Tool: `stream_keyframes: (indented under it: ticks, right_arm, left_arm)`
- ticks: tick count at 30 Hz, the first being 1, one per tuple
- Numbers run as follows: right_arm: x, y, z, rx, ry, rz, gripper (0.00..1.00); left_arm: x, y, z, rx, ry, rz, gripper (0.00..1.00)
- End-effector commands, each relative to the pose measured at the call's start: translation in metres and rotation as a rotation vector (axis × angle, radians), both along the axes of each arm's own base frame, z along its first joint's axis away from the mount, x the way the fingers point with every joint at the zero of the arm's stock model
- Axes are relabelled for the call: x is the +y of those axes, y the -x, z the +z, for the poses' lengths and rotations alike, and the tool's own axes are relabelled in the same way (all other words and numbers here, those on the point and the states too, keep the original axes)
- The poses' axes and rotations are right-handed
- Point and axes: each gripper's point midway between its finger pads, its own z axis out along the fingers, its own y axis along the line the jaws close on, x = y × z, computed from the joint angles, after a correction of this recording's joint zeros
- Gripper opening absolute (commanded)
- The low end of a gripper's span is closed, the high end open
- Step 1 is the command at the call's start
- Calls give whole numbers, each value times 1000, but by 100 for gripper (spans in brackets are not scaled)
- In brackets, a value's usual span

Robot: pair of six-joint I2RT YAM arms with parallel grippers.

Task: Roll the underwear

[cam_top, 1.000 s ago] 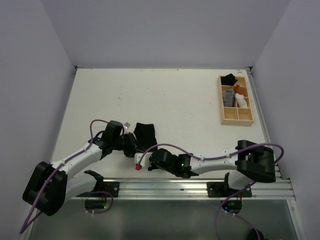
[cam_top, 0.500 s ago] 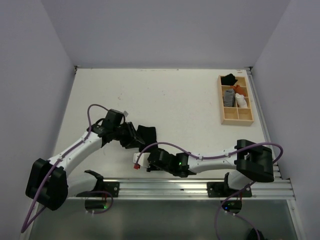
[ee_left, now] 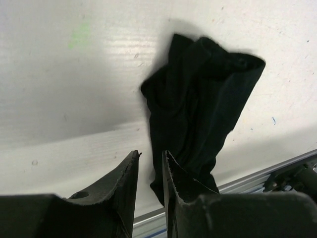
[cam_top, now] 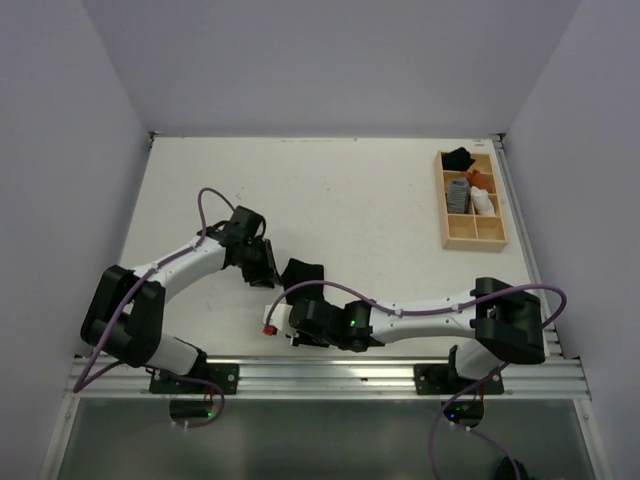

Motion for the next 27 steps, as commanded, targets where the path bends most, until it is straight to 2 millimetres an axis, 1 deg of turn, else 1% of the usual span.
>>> stream_keyframes:
  ticks: [1,2,3,4,5,7,8,9,10,11,12,13,14,15,16,17,18,19,20,21,22,23,24,25,26,27]
  right_arm:
    - [3,16,3,91,30,-7,0]
    - [3,18,2,109,36,-12,0]
    - [8,22,5,135,32,-1,0]
    - [4,27,0,159,61,3,0]
    - [6,31,0,187,62,0,0]
    - [9,37,-1,225,66,11,0]
    - [10,38,1,238,61,6,0]
    - [14,39,3,246,48,7,0]
    - [16,40,4,260,41,8,0]
    - [16,40,3,268,37,-7,0]
    - [19,43,3,291,27,-3,0]
    - [20,44,2,320,24,-4,0]
    - [20,44,1,336,24,-16,0]
    - [18,44,-3,352,28,-17,0]
    - [18,39,-3,367,20,-28,0]
    - [18,42,-3,428,8,-51,0]
    - [17,41,-4,456,2,-56,0]
    - [14,31,-5,484,-6,-86,0]
    - [14,31,-3,523,-17,-83,0]
    - [14,27,-4,544,-20,-90,0]
    - [11,17,-5,566,-24,-114,0]
    - [10,13,-5,577,-22,-114,0]
    - [11,15,-5,618,-25,-102,0]
    - [12,9,-7,640,-22,-114,0]
    - [14,10,-5,675,-18,-97,0]
    - [16,8,-6,689,-20,-96,0]
  left_arm:
    - [-16,-48,21,-187,45,-58,29]
    - [-16,-53,19,-194,37,-61,27]
    - [-17,-60,21,-220,32,-62,25]
    - [-16,-69,26,-246,19,-56,22]
    - [-7,-78,30,-287,-26,-35,21]
    - [7,-92,42,-347,-46,19,20]
    - [16,-98,56,-397,-45,53,20]
    - [33,-108,62,-431,-45,110,21]
    - [42,-112,68,-454,-36,145,23]
    - [48,-113,80,-491,-7,163,23]
    - [71,-120,82,-512,-1,230,23]
    - [80,-122,86,-528,12,253,23]
    - [84,-122,94,-546,41,256,23]
    - [101,-126,98,-559,41,293,22]
    - [105,-127,102,-579,55,286,21]
    - [96,-125,114,-617,109,219,22]
    - [105,-128,120,-647,117,222,22]
    - [102,-126,126,-668,130,195,23]
    - [97,-121,135,-698,154,159,23]
    - [93,-114,133,-705,166,141,23]
    - [90,-108,135,-717,182,131,24]
    - [86,-99,146,-750,211,119,24]
    - [83,-93,149,-770,228,114,24]
    - [81,-82,135,-743,243,119,25]
    - [76,-68,130,-746,272,128,26]
    - [74,-62,127,-746,288,131,26]
